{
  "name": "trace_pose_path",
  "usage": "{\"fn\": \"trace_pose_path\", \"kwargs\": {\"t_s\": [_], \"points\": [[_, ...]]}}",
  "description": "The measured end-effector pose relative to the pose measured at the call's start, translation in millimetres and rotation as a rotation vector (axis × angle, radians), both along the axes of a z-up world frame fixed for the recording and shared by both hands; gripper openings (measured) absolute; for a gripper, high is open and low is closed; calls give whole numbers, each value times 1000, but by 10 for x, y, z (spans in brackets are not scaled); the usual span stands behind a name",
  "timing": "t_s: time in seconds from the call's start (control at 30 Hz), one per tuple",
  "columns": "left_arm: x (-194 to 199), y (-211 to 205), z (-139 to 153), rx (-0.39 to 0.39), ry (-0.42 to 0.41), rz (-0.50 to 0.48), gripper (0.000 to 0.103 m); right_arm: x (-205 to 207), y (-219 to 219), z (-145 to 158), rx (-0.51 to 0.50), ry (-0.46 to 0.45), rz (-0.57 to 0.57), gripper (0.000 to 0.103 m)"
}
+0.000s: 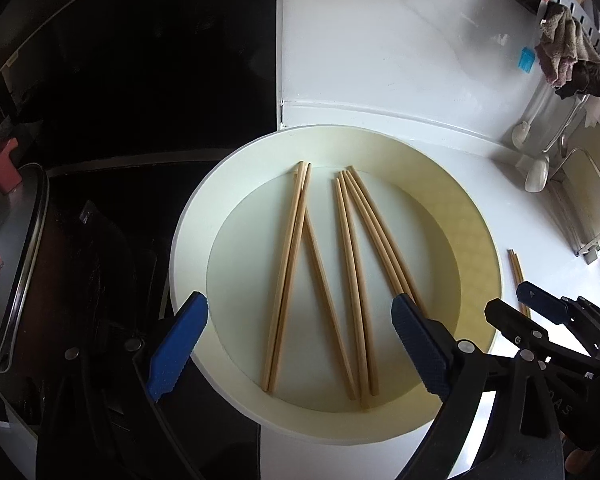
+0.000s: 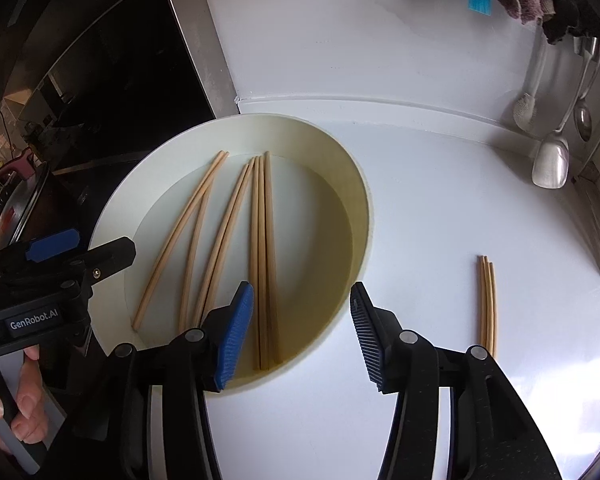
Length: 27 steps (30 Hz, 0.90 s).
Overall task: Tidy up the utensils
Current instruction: 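Withdraw both open tools from the basin, then move both open tools toward the remaining loose chopsticks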
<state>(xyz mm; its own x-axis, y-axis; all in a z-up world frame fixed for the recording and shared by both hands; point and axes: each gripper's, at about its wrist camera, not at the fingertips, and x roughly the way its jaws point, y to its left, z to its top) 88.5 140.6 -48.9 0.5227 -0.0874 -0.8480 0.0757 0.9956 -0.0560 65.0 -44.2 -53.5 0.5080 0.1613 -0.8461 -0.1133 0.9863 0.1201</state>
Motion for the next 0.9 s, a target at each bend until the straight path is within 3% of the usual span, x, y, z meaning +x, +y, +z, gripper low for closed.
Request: {"fn": "trace_pose_path", "kwargs": {"t_s": [0.5, 0.9], "points": [[-519, -572, 194, -10, -28, -49, 92, -651, -726, 153, -11, -34, -59, 56], [-852, -1227, 61, 1, 15, -92, 94, -1039, -1557, 23, -15, -18, -141, 60]]}}
